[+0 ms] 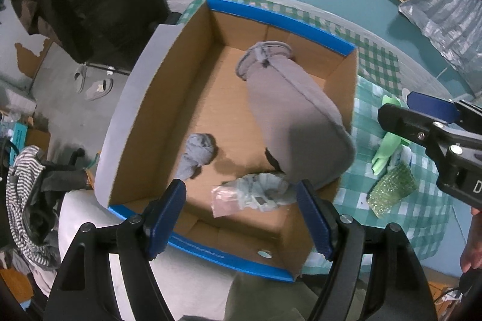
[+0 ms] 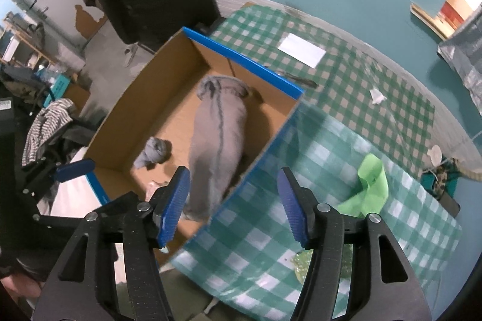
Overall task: Organize soft objects
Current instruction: 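Open both grippers to drop the mitten and grey sock into the box, then move both tools back over the table toward the plastic bag and green sponge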
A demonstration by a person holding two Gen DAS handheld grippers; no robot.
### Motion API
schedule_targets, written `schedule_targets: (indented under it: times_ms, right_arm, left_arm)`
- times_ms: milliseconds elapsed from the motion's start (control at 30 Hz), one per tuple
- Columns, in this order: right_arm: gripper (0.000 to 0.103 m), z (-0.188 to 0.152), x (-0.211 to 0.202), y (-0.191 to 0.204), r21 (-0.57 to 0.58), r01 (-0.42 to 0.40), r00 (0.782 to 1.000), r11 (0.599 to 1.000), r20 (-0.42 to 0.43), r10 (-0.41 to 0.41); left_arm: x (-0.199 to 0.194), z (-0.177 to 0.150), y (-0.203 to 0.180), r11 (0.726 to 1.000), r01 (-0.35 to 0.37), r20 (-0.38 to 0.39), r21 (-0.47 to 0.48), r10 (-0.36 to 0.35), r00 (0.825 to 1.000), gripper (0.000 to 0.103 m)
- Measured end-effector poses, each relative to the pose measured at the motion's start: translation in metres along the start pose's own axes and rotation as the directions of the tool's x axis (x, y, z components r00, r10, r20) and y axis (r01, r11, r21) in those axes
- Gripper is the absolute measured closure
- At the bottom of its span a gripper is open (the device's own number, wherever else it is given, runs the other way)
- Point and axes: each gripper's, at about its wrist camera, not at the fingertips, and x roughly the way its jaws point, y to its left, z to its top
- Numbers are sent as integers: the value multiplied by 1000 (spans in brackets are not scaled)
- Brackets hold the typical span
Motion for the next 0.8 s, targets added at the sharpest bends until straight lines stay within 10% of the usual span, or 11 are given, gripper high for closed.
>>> schedule_targets:
  times_ms: [800]
  right_arm:
    - [42, -67, -11, -104, 171, 102, 994, 980, -60, -93]
  left_arm:
    - [-7, -3, -72, 983, 54, 8, 175, -57, 998, 26]
